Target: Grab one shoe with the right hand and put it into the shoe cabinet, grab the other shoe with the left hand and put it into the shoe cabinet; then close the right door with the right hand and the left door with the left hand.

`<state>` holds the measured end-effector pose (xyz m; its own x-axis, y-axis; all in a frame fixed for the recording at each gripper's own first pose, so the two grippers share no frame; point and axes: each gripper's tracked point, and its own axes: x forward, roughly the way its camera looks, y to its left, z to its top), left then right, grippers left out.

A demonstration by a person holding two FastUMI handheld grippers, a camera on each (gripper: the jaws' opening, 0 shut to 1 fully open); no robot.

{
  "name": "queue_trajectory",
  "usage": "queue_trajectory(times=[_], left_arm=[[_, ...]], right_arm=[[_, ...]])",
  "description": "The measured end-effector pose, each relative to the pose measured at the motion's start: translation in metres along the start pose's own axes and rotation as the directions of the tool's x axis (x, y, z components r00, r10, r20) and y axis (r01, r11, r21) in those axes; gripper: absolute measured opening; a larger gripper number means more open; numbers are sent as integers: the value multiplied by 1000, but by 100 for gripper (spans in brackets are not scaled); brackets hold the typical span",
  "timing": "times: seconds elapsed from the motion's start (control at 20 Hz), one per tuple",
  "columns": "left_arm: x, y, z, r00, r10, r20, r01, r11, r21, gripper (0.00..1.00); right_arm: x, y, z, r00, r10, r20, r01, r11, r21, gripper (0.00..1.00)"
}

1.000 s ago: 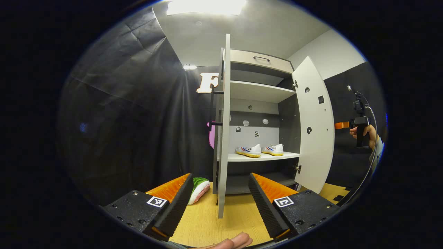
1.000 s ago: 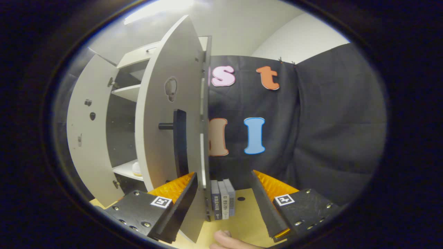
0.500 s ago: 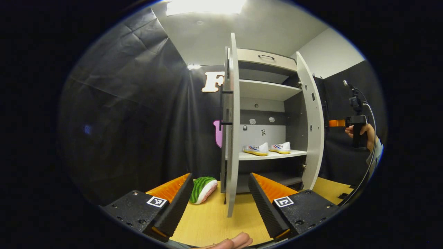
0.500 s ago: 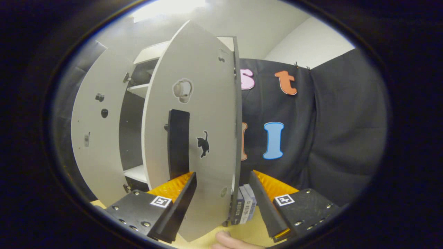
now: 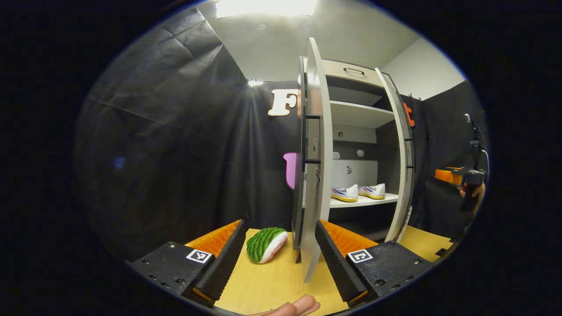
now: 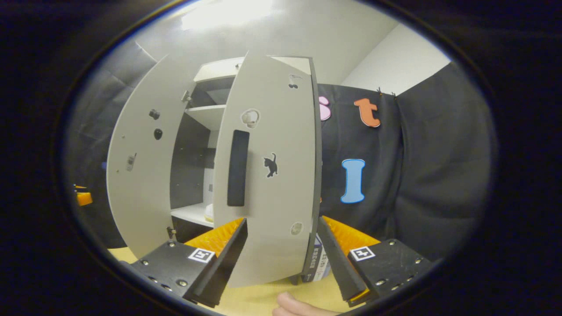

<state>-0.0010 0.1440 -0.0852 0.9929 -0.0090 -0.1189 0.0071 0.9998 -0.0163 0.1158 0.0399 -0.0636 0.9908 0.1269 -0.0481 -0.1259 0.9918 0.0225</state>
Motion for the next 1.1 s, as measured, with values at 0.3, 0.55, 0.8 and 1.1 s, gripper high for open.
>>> queue_trajectory(times=[0.3,0.55,0.8,1.1], left_arm=[[54,21,24,999,35,3,-35,999,3,96],[95,37,45,999,53,-9,-53,998,15,94],[122,38,65,1000,10,12,-9,1000,-18,96],[134,25,71,1000,4,-30,-4,1000,-3,96]], right_arm=[[-68,12,-46,998,30,-50,-27,997,65,96],[-107,23,-75,998,38,-56,-35,998,55,96],[-131,51,-98,992,92,-88,-85,993,84,97],[-129,40,-89,999,17,-32,-18,999,-37,96]])
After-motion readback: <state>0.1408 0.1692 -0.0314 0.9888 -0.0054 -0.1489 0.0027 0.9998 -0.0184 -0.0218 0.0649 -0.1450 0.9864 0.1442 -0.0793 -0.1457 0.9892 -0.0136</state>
